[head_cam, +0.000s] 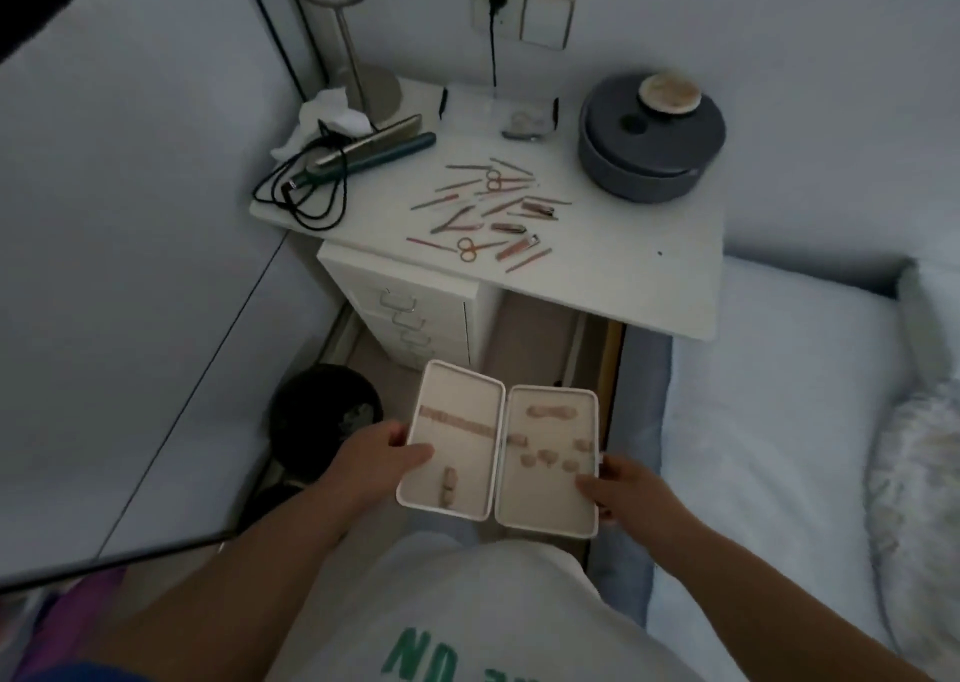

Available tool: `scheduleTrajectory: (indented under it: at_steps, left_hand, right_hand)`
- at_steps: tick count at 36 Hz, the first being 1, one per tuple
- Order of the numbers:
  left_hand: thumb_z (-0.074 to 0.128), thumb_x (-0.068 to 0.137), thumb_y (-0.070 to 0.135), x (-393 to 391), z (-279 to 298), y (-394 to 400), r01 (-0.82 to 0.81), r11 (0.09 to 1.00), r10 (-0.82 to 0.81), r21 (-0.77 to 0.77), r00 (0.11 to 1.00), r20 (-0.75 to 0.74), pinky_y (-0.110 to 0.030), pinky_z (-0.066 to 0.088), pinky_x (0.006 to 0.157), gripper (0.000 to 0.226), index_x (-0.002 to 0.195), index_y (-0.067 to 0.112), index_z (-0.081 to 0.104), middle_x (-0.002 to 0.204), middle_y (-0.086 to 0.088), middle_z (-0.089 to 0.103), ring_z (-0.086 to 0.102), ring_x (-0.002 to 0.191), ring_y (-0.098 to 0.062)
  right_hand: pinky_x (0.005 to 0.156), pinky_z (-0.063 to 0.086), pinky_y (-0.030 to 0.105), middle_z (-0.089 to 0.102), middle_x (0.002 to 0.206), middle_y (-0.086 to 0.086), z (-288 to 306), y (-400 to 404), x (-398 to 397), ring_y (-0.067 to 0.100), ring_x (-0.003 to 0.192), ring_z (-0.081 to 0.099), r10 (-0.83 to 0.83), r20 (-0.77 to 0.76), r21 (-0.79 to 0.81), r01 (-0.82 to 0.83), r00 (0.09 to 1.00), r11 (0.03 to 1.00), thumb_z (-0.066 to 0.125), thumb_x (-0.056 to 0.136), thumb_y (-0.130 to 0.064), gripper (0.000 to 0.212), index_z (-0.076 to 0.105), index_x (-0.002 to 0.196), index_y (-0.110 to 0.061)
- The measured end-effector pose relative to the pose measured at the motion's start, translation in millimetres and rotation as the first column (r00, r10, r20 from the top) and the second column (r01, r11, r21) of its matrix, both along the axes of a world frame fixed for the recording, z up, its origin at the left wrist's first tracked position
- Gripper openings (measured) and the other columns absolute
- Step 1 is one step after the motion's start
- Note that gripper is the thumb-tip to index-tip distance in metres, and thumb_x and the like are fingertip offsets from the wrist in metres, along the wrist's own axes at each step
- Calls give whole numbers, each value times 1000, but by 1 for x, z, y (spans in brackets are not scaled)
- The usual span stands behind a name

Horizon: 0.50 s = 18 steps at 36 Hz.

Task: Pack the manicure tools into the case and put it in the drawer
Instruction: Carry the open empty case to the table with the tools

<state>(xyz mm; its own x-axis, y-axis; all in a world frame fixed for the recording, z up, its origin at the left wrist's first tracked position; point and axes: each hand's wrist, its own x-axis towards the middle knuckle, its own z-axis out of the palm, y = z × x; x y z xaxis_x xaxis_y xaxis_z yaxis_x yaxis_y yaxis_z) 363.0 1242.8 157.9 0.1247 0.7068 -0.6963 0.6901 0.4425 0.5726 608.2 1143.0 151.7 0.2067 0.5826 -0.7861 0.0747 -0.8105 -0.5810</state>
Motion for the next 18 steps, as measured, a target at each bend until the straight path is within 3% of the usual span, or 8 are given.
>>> scheduleTrajectory:
  at_steps: [3, 7, 11, 15, 18]
  left_hand:
    - [65, 80, 18, 6, 2, 15, -60, 998, 59, 26, 998, 29, -35, 50, 82, 16, 95, 11, 66, 95, -6, 69, 64, 86, -19]
    - [65, 81, 16, 19, -10, 47, -104, 994, 102, 41, 993, 56, -22, 44, 64, 13, 94, 14, 64, 93, -4, 67, 60, 77, -10]
    - [64, 81, 12, 36, -15, 78, -182, 983, 179, 24, 979, 95, -33, 47, 79, 15, 95, 9, 64, 94, -9, 66, 62, 86, -21]
    - [64, 81, 13, 54, -15, 101, -257, 966, 252, 20, 959, 133, -38, 47, 84, 16, 96, 8, 65, 97, -12, 68, 63, 90, -26]
    - [65, 80, 16, 69, -24, 107, -267, 963, 263, 19, 956, 133, -33, 46, 81, 10, 90, 18, 64, 97, -8, 68, 62, 87, -21]
  right_hand:
    - [59, 47, 22, 64, 91, 0, 1, 30, 11, 12, 78, 60, 67, 23, 2, -67, 998, 998, 56, 88, -8, 16, 59, 103, -13]
    - [90, 49, 42, 65, 104, 3, -3, 85, 24, 24, 99, 61, 143, 97, 7, -145, 985, 989, 56, 88, -10, 16, 59, 102, -18]
    - [89, 50, 44, 66, 98, 3, -7, 124, 37, 23, 95, 62, 198, 144, 31, -204, 970, 978, 55, 87, -8, 17, 58, 87, -25]
    - [91, 47, 50, 66, 105, 9, -5, 156, 59, 29, 99, 61, 289, 165, 7, -294, 943, 956, 55, 88, -9, 16, 59, 103, -13]
    - [91, 47, 49, 66, 104, 10, -9, 181, 77, 30, 99, 61, 346, 219, 2, -355, 912, 935, 56, 87, -8, 16, 60, 103, -11]
